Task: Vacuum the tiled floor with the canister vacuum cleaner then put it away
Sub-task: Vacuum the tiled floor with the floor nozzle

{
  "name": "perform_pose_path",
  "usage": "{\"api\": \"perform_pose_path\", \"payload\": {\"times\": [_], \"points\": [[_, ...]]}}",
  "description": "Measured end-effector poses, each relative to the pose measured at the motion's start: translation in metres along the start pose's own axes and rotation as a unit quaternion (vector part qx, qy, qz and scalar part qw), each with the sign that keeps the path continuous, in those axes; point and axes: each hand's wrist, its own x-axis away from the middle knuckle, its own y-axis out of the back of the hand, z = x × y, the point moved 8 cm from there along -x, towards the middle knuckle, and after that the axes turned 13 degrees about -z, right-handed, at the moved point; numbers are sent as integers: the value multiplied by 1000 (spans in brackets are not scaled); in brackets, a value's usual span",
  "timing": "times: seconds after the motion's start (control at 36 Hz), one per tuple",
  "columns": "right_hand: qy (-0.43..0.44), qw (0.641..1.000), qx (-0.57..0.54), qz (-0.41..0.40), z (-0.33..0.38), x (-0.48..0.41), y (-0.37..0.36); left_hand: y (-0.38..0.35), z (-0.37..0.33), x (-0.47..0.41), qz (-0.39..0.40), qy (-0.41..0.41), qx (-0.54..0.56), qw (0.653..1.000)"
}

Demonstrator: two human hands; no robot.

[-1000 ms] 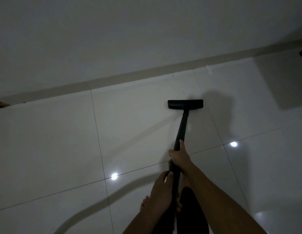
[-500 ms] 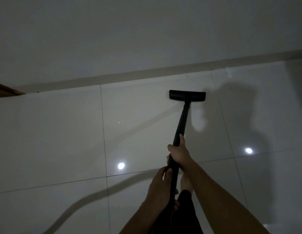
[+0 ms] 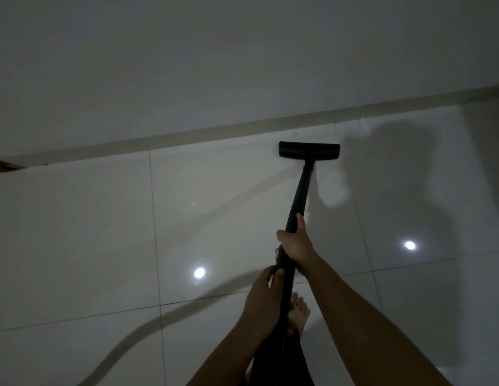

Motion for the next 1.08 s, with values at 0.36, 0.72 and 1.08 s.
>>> {"api": "perform_pose_path", "payload": {"times": [0.36, 0.72, 1.08], "points": [[-6, 997, -43, -57, -2, -31, 79, -70, -24, 0, 60, 13, -8, 998], [-3, 997, -35, -70, 28, -73, 103, -99, -59, -31, 62, -8, -4, 998], [7, 997, 16, -73, 49, -86, 103, -102, -73, -42, 75, -10, 19, 997]]}}
